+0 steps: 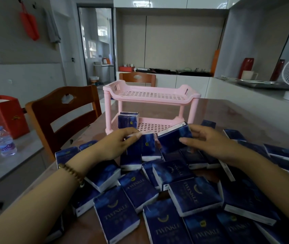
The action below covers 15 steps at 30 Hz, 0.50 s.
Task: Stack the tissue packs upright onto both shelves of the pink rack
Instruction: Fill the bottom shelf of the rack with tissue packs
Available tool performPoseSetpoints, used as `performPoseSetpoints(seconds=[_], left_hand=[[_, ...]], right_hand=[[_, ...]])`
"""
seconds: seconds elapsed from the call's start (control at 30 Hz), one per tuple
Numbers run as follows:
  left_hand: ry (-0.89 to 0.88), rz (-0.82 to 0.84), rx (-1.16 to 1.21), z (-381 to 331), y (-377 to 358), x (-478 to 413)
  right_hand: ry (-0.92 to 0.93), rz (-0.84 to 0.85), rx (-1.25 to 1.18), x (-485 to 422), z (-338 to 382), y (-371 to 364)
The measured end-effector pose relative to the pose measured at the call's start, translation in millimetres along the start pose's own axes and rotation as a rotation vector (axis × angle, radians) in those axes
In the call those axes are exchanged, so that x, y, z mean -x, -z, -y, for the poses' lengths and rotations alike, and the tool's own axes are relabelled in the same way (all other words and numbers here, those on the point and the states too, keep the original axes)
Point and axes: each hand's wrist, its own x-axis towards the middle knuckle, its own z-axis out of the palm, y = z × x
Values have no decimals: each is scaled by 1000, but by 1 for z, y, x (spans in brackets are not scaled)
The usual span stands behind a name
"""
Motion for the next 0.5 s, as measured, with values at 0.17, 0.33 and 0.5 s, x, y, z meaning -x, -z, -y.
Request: performPoseSetpoints(seconds=[0.17, 0.33, 0.5], left_hand=[[66, 29, 123, -12, -4, 7], [-14, 79, 72, -10, -6, 8], [-73, 87, 29, -8, -8, 8]], right_hand=[[-69, 32, -2, -13, -5, -19], [-54, -22, 2, -25, 0, -24], [-5, -38, 6, -28, 0, -38]])
